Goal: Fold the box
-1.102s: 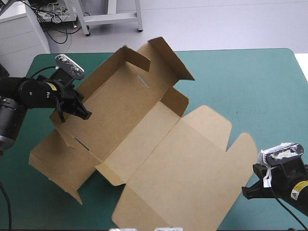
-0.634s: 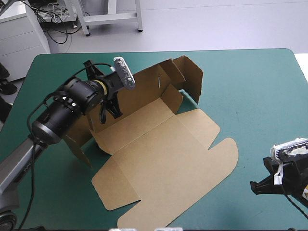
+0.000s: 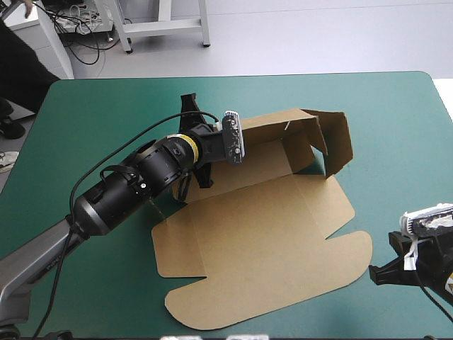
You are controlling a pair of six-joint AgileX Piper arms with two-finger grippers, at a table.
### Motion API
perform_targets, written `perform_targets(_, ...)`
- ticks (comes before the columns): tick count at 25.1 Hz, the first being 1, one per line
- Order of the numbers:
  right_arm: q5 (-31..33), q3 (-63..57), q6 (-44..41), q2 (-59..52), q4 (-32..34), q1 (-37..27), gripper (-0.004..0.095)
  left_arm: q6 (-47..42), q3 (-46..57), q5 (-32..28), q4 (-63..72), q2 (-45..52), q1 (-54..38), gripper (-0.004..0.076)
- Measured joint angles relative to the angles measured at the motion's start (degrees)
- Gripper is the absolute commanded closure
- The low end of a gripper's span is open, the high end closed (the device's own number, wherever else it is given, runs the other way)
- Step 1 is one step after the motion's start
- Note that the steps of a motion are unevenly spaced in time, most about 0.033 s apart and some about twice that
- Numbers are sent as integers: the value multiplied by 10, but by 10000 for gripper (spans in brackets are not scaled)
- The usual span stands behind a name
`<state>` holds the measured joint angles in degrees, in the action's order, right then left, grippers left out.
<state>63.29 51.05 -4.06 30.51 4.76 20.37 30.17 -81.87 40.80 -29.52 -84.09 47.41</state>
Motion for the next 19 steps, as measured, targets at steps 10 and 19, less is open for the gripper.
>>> perform_targets(10,-1,0,-16,0,7,0,926,68,137,-112,18,114,0,755)
perform_targets(19,-4,0,-28,0,9,0,926,282,144,-83,224,135,0,756)
